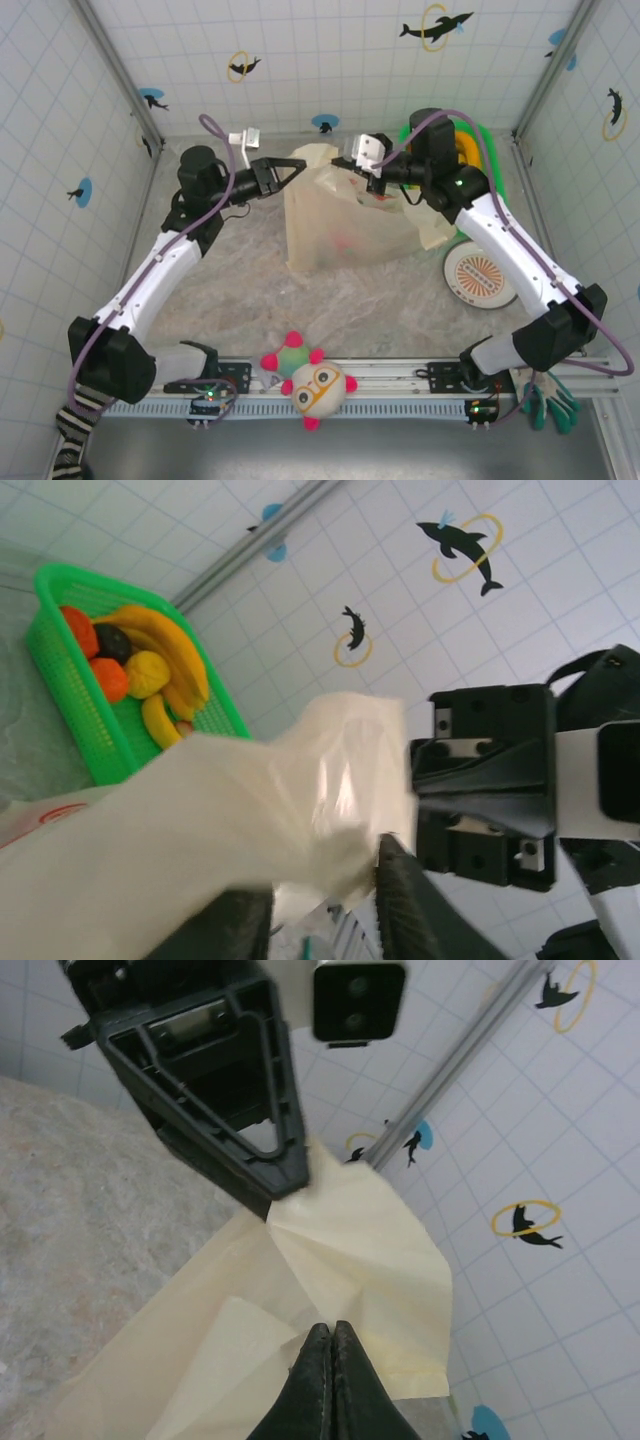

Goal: Place the fake fruits into the plastic bag and tie a complex knot

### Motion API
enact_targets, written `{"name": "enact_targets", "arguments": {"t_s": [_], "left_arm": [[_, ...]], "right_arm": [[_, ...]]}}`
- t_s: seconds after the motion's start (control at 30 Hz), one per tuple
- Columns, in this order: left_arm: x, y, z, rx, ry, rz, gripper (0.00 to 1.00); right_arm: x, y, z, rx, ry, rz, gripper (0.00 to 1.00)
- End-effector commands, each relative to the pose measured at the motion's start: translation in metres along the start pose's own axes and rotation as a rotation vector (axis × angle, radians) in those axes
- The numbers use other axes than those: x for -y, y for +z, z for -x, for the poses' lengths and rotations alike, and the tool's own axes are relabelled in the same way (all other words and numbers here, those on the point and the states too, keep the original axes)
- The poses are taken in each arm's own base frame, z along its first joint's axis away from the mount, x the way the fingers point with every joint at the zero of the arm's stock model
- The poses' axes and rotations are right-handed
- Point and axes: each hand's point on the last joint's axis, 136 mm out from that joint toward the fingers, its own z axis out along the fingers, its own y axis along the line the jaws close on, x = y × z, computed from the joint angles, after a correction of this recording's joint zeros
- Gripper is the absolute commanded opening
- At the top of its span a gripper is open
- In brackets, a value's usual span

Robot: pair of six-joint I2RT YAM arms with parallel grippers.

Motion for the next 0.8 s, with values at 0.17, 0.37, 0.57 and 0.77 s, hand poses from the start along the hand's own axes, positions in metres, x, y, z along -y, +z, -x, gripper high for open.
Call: {"name": "enact_targets", "arguments": {"t_s": [0.17, 0.37, 0.57, 0.77], "left_arm": [[0.013, -0.051, -0.011, 0.034, 0.134, 0.120, 0.62], [0.028, -0.081, 0.016, 0.158, 0.337, 0.262, 0.83], [0.045, -0.067, 0.035, 0.190, 0.440, 0.148, 0.85], [0.042, -0.063, 0.009, 0.128, 0.507, 0.082, 0.82]], "right_arm": [[0.038, -0.024, 0.076, 0.056, -0.028, -0.146, 0.00], [0.050, -0.019, 0.103, 0.054, -0.048, -0.183, 0.00], [0.043, -0.018, 0.095, -0.020, -0.076, -0.162, 0.00], [0.042, -0.065, 0.051, -0.098, -0.056, -0.176, 0.26]]}}
